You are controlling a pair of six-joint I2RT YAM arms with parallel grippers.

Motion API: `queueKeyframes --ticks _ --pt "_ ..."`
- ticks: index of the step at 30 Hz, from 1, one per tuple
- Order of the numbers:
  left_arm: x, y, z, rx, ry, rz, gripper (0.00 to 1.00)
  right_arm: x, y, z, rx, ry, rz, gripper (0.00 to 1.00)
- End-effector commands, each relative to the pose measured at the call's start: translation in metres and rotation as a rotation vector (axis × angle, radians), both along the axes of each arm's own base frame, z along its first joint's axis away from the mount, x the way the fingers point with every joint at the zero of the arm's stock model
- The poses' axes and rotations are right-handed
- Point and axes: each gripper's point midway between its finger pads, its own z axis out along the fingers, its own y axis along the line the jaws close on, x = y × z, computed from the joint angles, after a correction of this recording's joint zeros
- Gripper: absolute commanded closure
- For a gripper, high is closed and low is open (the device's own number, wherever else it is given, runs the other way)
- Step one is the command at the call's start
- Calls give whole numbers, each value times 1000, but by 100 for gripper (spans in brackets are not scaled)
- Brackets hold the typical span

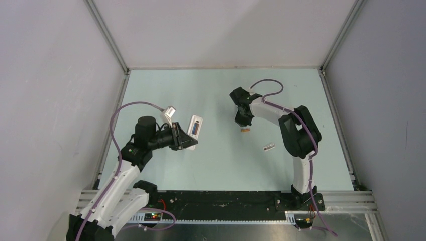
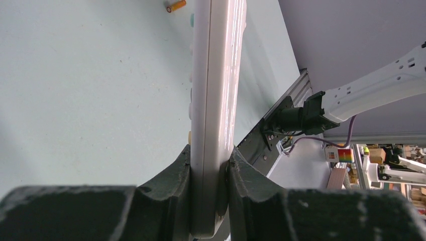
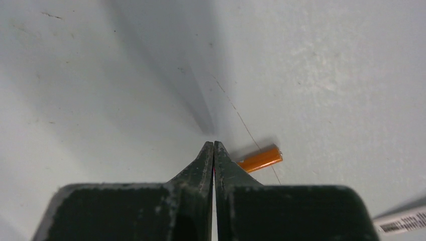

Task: Load the batteries into the remote control

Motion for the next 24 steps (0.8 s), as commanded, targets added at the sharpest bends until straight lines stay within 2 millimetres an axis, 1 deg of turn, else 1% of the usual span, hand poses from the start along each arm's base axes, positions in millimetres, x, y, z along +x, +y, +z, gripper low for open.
queueKeyframes --ticks 1,2,6,7,8,9,10,11,17,21,24 --pt "-1 -2 9 -19 -51 -28 100 -9 -13 35 -5 -47 -72 94" --pt "0 -1 9 -18 -50 -26 100 -11 -15 44 -3 -65 -91 93" --pt "0 -1 8 -19 -49 -22 100 -31 -25 43 18 -57 -198 81" --pt "0 -1 9 -18 -50 -19 100 -34 -24 45 41 -57 -232 77" --pt "1 -1 9 -18 -50 -19 100 -39 -26 40 48 -44 -261 75" --pt "1 0 9 -17 -49 -18 100 -42 -26 41 55 -41 -277 73" --pt "1 0 9 -18 -48 -19 100 -47 -28 38 52 -26 -308 69" --pt "1 0 9 -18 -47 -19 100 -50 -30 37 47 -20 -326 68" --pt "0 0 8 -19 -47 -17 100 -58 -19 32 93 7 -417 67" --pt "0 0 7 -19 -44 -17 100 -50 -16 26 120 -6 -478 67" --pt "0 0 7 -18 -45 -17 100 -46 -17 20 123 -7 -515 67"
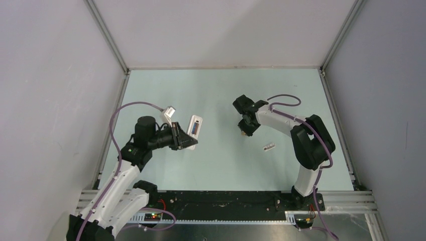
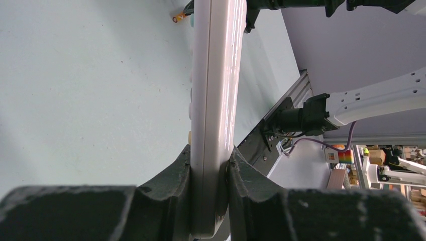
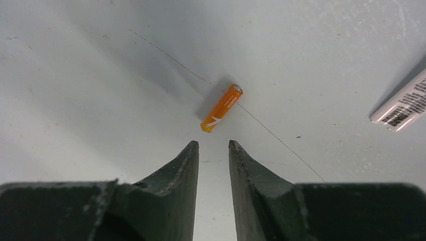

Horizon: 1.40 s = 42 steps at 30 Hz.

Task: Load the batteries into the remote control

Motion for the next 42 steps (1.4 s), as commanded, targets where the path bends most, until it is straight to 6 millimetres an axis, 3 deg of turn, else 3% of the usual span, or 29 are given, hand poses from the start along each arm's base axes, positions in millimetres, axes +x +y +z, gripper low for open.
queueKeyframes --ticks 1,16,25,34,39,42 --pt "-1 -1 7 -16 -45 -21 100 10 -5 -7 10 -16 -132 68" --pt "-2 -1 8 -21 -50 -31 100 15 -26 -27 -18 31 -227 71" --pt "-3 -1 7 -21 -49 -33 100 16 -28 -35 -31 46 -238 75" --pt "-2 -1 7 -20 -48 -32 100 21 -22 -38 -49 38 -129 93" --pt "-3 -3 8 -23 -49 -47 100 24 -17 -24 -92 -12 19 97" --pt "-6 -5 9 -29 -53 -72 100 26 -14 2 -134 -88 116 99"
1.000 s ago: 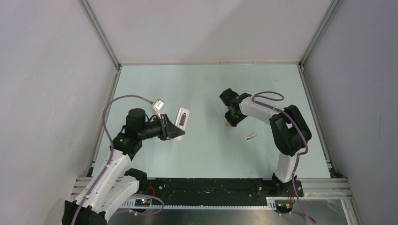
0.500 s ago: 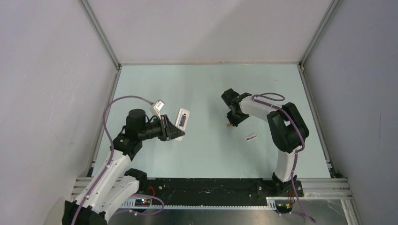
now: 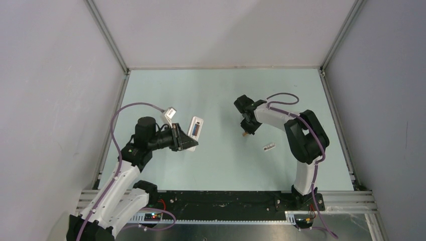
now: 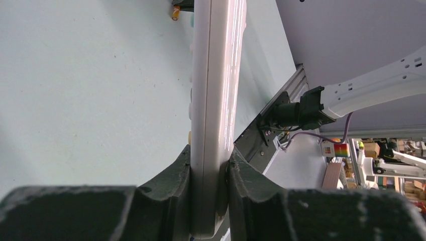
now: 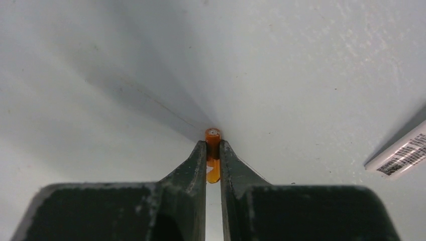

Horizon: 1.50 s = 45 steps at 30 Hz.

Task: Load the batteries into the remote control

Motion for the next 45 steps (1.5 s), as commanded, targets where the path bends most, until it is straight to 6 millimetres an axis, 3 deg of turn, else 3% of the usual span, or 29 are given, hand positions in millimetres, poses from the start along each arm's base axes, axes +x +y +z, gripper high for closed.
queueKeyframes --ticks 1,4,8,12,14,18,23,30,37,45 --pt "-2 -4 13 -23 -66 -56 100 9 2 45 -92 -135 186 100" --pt "-4 -5 15 -29 -73 -77 100 6 16 75 -115 -213 336 100" --pt "-9 -9 18 -43 -74 -105 100 -9 37 132 -122 -366 476 100" --pt "-17 -14 27 -82 -56 -115 100 -32 56 199 -84 -558 559 100" --pt "-20 -15 34 -106 -46 -107 100 -48 63 242 -28 -681 585 100" --pt "-25 -16 58 -160 -56 -97 100 -77 83 294 71 -848 628 100" --pt "-32 -16 95 -209 -129 -105 100 -113 119 342 173 -1028 702 100" --pt "-36 -12 138 -241 -249 -91 100 -141 152 386 200 -1215 803 100" --pt "-37 -10 150 -252 -288 -76 100 -156 162 422 239 -1347 835 100" --pt "-31 -7 152 -275 -262 -13 100 -160 174 421 194 -1343 801 100"
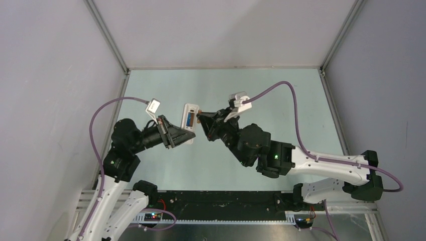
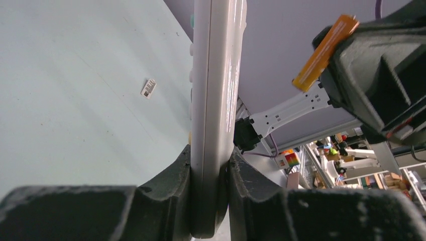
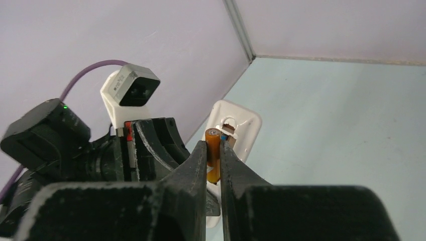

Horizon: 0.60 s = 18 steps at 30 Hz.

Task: Load the batteries into the remote control

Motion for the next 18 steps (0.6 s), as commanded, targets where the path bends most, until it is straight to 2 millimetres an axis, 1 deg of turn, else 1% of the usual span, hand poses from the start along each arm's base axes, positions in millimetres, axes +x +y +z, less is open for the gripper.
queueKeyframes --ticks 1,2,6,11,18 --pt "2 3 25 -54 -52 46 100 5 0 18 54 -11 -87 100" --pt "2 3 24 -57 -45 51 100 6 2 13 48 -3 -104 100" --pt "2 5 25 -71 -33 68 100 9 10 7 56 12 -120 100" --pt "0 5 26 -81 -24 70 100 10 18 9 72 14 -124 100" --pt "1 5 18 -78 -4 71 100 8 22 14 102 20 -107 100"
